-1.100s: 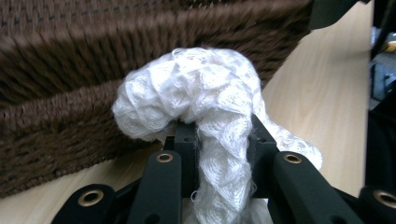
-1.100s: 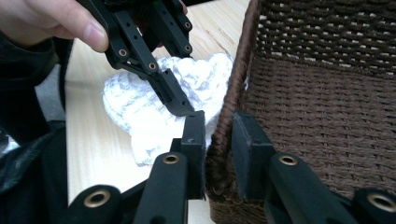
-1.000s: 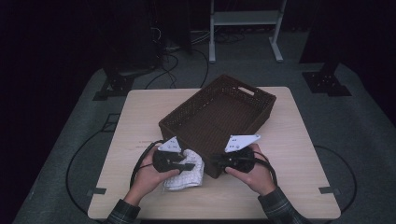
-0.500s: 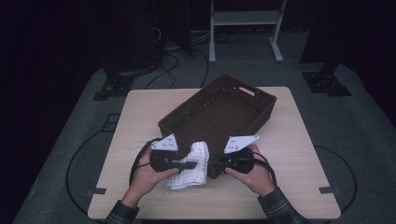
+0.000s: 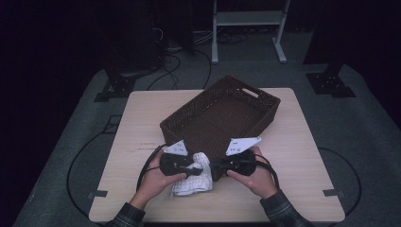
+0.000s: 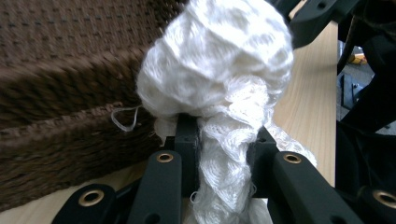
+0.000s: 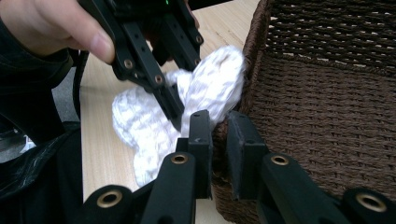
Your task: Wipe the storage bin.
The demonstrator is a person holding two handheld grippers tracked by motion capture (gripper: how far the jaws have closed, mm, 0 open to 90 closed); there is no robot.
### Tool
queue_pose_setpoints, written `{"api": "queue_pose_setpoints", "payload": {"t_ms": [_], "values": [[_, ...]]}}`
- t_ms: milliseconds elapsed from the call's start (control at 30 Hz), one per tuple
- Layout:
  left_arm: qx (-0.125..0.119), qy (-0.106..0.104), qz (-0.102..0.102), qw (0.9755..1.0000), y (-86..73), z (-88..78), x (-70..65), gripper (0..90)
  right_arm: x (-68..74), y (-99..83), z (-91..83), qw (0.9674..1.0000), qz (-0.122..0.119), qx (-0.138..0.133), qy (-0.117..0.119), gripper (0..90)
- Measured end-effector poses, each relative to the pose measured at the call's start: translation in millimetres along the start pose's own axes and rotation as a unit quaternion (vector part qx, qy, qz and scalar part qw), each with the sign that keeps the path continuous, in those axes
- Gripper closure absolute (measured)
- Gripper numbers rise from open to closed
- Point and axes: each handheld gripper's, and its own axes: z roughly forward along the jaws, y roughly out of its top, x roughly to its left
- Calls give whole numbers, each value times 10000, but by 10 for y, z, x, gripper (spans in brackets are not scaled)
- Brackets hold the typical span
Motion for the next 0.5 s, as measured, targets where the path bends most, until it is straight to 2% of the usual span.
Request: {"api": "queue_pose_setpoints", "payload": {"t_ms": [67,100,267,300,400,500], "values": [[95,-22,-13,10000,-17,55,2,714,-1,0,1,10000,5,-1,4,798],[239,26,54,9997,-27,88,7,713,-1,0,1,10000,4,-2,5,798],[472,45,57,9989,-60,194,13,713,4,-2,0,10000,-2,4,-12,798],[583,100,61,9982,-69,222,15,713,5,-1,0,10000,-7,7,-17,798],[702,140,1,9974,-108,285,30,713,8,0,0,10000,-7,12,-22,798],[991,236,-17,9948,-154,364,48,713,8,2,1,10000,-5,12,-22,798]]}}
